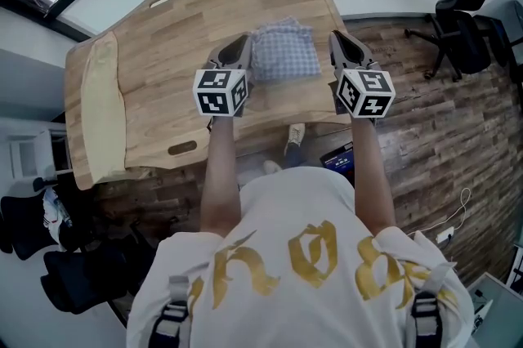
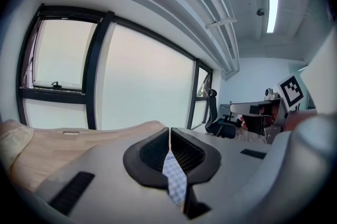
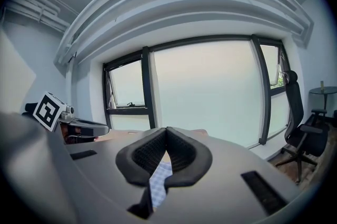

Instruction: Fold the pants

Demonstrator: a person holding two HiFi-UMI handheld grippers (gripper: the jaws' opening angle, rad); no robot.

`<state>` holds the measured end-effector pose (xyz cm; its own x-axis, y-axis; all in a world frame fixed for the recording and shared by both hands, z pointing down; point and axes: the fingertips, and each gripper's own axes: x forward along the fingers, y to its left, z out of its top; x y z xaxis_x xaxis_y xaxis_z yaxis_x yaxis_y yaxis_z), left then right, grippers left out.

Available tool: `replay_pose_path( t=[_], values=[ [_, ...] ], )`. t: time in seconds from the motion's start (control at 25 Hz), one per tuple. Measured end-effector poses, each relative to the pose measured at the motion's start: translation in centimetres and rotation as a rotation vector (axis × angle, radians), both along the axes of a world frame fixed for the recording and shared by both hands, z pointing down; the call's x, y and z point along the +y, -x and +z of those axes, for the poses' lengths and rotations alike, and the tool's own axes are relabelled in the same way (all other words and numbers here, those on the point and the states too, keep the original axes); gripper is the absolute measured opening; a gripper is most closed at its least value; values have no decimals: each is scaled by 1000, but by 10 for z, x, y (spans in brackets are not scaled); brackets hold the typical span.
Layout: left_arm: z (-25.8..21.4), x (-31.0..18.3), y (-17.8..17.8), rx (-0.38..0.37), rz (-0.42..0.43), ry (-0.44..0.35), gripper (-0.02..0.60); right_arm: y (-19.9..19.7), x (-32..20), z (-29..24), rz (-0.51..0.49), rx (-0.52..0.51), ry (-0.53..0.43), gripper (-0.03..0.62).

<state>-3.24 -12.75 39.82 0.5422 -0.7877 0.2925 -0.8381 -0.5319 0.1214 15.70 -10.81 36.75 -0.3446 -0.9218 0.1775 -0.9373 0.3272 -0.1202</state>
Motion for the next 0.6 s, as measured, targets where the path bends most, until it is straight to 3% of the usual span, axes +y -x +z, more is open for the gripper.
replay_pose_path(
  t=[0.6],
  values=[
    [-7, -8, 0, 14, -25, -4, 44, -3, -5, -2, -18, -6, 3, 21]
  ],
)
